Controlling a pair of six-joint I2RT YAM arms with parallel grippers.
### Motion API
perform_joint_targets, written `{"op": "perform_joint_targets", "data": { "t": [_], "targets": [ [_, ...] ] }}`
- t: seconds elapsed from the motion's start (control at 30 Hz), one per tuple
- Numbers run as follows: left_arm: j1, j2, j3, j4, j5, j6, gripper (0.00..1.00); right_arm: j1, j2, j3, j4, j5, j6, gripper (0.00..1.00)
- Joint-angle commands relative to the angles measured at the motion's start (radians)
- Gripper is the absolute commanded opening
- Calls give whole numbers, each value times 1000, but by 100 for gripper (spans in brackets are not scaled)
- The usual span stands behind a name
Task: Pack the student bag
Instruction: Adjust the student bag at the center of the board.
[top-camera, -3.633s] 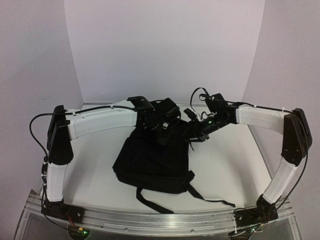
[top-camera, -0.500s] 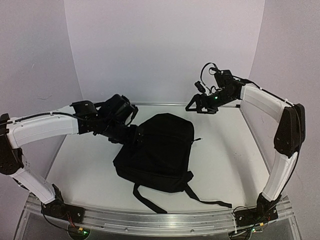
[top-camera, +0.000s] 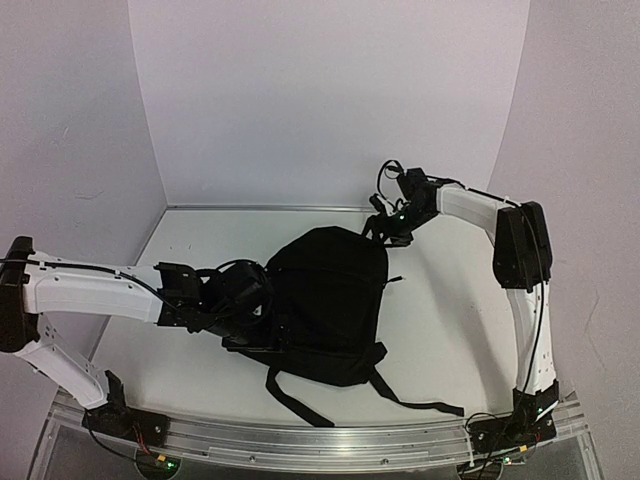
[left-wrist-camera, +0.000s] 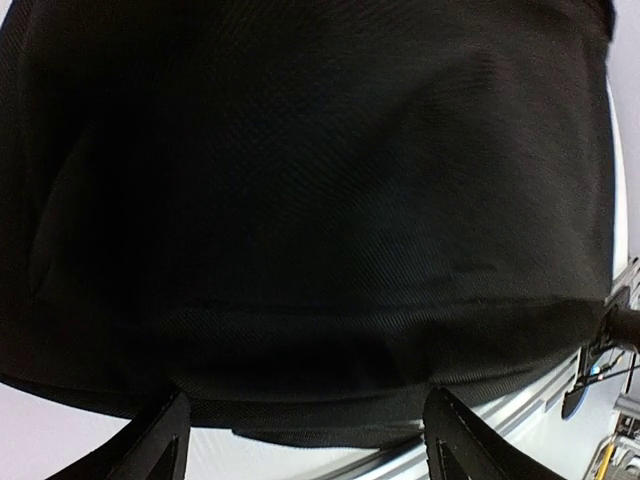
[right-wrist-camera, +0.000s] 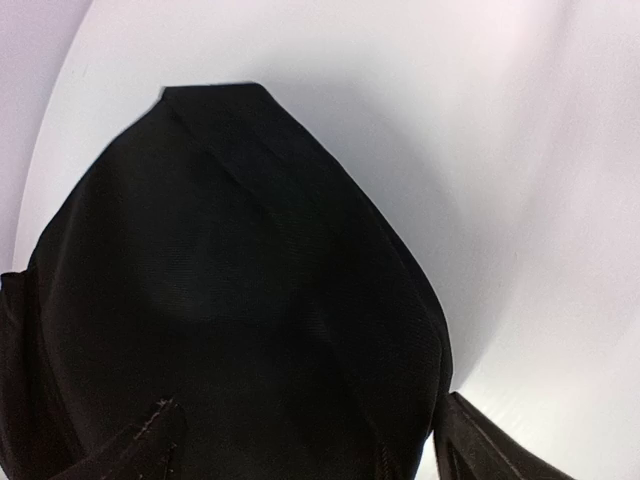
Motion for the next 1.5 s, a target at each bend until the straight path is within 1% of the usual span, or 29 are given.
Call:
{"op": "perform_joint_targets", "data": {
  "t": [0.0,0.07,0.13,0.23,0.3,0.33,0.43,0.5,0.53,0.6,0.67,0.73,0.8,0.87,0.97,1.07,1.13,1.17,1.23,1.3,1.37,1.47],
  "targets": [
    [4,50,-1,108,-4,-75,78,3,-13,-20,-11,-20,-32,63],
    [26,62,10,96,-22,-83,76,4,-47,-83,-12,-15,-38,51],
    [77,58,-5,123,-11,-89,74,3,-86,-150,-12,-19,-81,44],
    [215,37,-112,281,63,-95,68,3,-154,-264,-18,-42,-90,42],
    [310,52,-134,351,109,-55,65,3,-214,-349,-20,-54,-98,42],
    [350,80,-117,356,121,-25,64,3,-243,-390,-19,-66,-104,42],
    [448,176,-12,362,175,72,63,7,-326,-520,-20,-130,-117,42],
    [501,260,93,358,221,137,64,28,-386,-614,-27,-222,-142,43],
    [524,304,149,351,246,165,64,53,-422,-662,-31,-253,-154,44],
    [563,398,288,308,296,223,66,141,-490,-732,-48,-291,-189,46],
    [585,436,422,263,305,282,70,241,-556,-767,-69,-328,-217,50],
    [586,443,525,195,280,333,74,275,-601,-759,-90,-388,-215,57],
    [587,414,555,150,270,353,77,254,-631,-695,-123,-372,-214,64],
    [585,351,523,125,242,359,78,202,-643,-632,-139,-329,-214,73],
    [576,224,404,134,222,336,80,123,-626,-544,-139,-250,-204,81],
    [531,93,285,136,160,320,80,69,-557,-443,-133,-117,-189,84],
    [494,9,220,130,106,281,81,57,-492,-366,-132,-25,-189,86],
    [487,-32,185,134,107,252,81,53,-453,-335,-132,3,-190,86],
    [465,-92,95,158,121,174,81,48,-382,-260,-132,17,-188,87],
    [422,-135,25,162,90,122,82,49,-300,-205,-132,-1,-170,88],
    [387,-156,-33,168,85,65,82,49,-240,-160,-131,-32,-150,88],
    [353,-165,-121,232,110,-4,82,50,-166,-117,-129,-70,-139,88]
  ]
}}
